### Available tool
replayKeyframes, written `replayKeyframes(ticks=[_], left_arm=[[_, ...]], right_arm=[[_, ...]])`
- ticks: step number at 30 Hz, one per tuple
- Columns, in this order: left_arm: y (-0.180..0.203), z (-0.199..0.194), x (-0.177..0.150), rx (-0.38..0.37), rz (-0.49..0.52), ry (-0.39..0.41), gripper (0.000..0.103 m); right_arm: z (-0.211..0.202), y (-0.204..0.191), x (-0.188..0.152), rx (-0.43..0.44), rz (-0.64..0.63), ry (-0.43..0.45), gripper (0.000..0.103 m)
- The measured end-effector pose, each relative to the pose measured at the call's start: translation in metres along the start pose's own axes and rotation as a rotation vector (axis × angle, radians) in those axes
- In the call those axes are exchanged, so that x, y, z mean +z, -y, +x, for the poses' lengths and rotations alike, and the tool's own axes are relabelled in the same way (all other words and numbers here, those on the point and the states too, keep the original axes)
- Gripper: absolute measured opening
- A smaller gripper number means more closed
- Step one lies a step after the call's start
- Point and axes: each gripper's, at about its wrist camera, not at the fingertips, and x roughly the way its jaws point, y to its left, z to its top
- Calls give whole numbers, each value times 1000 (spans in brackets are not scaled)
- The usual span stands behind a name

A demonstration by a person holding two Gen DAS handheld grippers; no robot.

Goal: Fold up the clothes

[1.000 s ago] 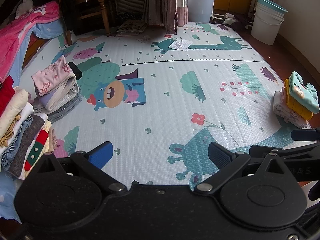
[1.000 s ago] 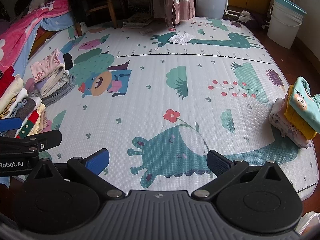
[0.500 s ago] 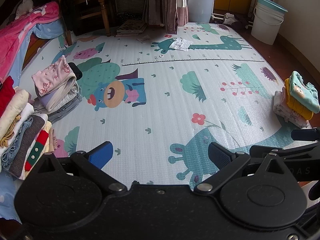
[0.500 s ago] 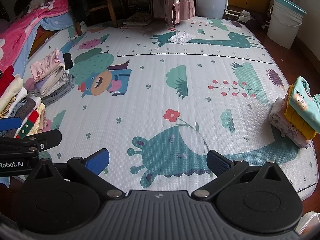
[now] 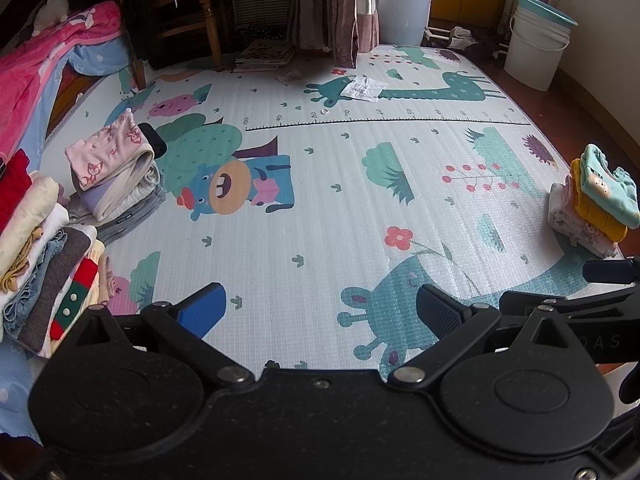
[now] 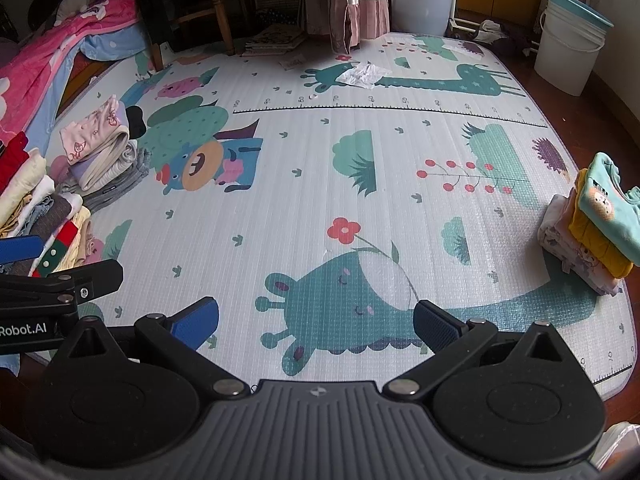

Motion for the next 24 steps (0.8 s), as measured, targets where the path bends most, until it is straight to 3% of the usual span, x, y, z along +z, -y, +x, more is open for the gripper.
replayKeyframes(ticks=[5,10,20,24], left_arm=[[-9,-1,3,11,-48,1,103],[-41,-11,14,35,-174,29,103],[-169,-39,47,98,-633,145,103],[-217,-56,60,171,-707,226,103]], right_arm=[[1,-5,-1,25,-27,5,103],[-15,-15,7,128,-45,52,103],[-38,-40,46,299,-72,157,103],[-40,-48,71,336,-108,223,103]])
